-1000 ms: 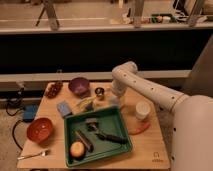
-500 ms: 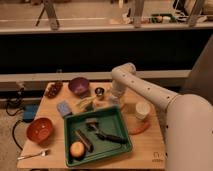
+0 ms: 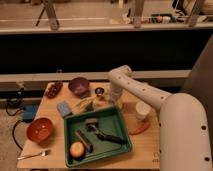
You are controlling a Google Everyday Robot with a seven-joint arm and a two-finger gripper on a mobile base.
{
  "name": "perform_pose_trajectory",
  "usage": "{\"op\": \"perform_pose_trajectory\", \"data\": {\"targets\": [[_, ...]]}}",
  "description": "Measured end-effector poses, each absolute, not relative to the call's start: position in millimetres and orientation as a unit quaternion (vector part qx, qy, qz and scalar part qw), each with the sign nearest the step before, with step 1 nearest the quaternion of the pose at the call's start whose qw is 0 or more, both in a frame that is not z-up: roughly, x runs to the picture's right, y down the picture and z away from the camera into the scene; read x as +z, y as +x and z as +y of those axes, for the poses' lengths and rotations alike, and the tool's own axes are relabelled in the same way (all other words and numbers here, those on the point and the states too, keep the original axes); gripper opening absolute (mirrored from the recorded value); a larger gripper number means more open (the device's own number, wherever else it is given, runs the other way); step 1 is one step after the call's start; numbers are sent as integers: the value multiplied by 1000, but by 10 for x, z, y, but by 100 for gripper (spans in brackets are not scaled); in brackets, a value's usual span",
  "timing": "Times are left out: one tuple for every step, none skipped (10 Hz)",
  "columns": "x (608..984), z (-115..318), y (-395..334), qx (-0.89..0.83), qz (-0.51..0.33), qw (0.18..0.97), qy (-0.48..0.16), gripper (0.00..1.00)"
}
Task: Place towel in purple bowl
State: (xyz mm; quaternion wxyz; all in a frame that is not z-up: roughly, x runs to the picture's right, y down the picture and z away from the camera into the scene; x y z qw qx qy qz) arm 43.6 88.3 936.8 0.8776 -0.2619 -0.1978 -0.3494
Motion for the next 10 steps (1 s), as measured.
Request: {"op": "perform_pose_trajectory", "data": {"targets": [[9420,914,432,-348,-197,877,-267,80],[9465,942,457,-345,-196,877,-272,80],[9491,955,492,-342,-194,877,-276,80],[9519,984,554,-339,-191,877,-282,80],[9555,992,613,-336,-189,877,-285,80],[9580,1001,656,-334,-186,877,-289,80],[9602,1007,683,-333,-185,877,-293,80],[9634,1023,678,-333,-185,875,-299,76],[9653,1036,659,-334,-184,873,-303,69],[9662,1046,669,-334,-183,873,-306,58]]}}
